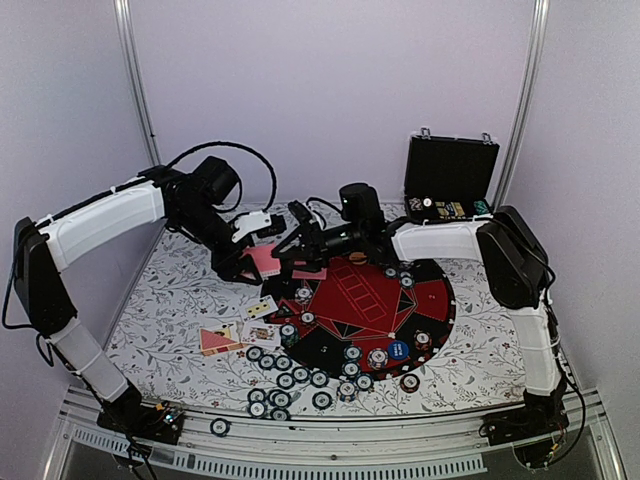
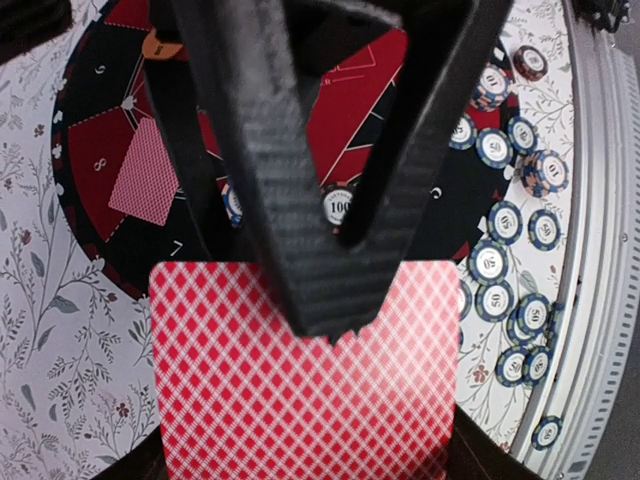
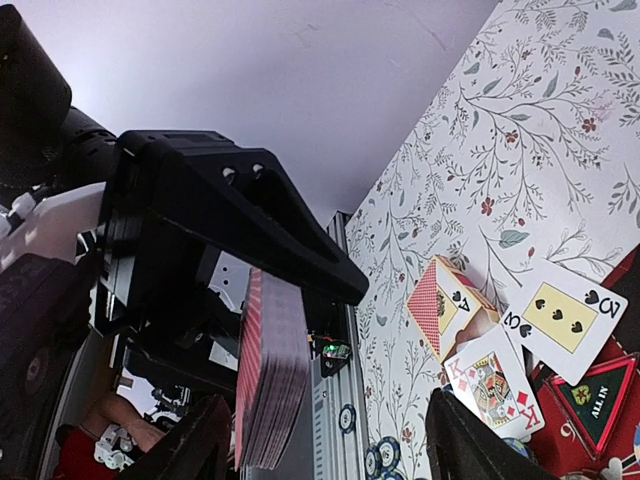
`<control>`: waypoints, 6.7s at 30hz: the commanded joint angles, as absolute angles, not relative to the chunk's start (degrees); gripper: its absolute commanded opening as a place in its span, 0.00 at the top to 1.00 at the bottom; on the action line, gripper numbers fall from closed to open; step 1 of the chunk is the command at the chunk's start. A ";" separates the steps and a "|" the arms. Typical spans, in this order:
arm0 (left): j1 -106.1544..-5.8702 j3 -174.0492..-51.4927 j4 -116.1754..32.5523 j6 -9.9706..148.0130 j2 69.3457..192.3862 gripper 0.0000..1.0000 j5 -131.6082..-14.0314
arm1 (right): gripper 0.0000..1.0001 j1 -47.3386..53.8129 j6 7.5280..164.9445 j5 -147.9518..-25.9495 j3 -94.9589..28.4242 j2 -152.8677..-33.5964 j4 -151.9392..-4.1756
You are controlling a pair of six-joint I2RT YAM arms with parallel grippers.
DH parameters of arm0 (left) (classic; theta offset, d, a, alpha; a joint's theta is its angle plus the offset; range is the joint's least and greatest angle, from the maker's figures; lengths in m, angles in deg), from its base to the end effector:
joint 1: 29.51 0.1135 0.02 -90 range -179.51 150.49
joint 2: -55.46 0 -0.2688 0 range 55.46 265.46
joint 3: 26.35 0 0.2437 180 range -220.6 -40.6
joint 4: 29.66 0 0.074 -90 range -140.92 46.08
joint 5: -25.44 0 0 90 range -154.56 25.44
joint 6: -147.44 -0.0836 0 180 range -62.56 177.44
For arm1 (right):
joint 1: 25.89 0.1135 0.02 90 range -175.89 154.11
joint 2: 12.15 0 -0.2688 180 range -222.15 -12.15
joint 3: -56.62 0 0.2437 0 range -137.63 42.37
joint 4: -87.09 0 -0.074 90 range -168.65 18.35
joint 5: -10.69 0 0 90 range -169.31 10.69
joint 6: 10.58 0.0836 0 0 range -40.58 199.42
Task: Distribute texas hold em gaming equipment
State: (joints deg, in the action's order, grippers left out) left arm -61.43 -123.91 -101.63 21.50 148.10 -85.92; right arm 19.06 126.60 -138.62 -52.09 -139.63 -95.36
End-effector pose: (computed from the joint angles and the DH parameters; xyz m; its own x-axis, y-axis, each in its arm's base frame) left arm 0.2677 -0.2027 0.2631 -0.2730 0.8141 -0.5126 0.9550 0.2934 -0.0427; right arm 0.3217 0.4227 0.2156 -0.8281 -0.2977 -0.4751 -0.4962 -0.0052 0.8682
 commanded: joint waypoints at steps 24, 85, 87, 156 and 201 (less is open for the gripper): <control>-63.66 -126.13 -98.05 21.23 150.45 0.81 -84.36 | 0.53 19.70 133.54 -140.33 -57.31 -146.04 -95.26; -63.17 -122.77 -100.20 21.19 149.89 0.81 -83.18 | 1.00 -7.44 115.99 -123.71 -33.65 -129.73 -78.82; -63.18 -122.94 -100.34 21.07 149.93 0.81 -83.26 | 1.00 -7.69 114.77 -122.89 -34.79 -130.74 -76.95; -63.34 -124.45 -99.35 21.55 150.81 0.81 -84.37 | 0.29 10.35 128.27 -132.61 -33.70 -125.59 -96.22; -63.88 -125.09 -97.15 22.64 153.29 0.81 -85.16 | 0.35 20.39 144.72 -139.37 -53.54 -148.85 -109.69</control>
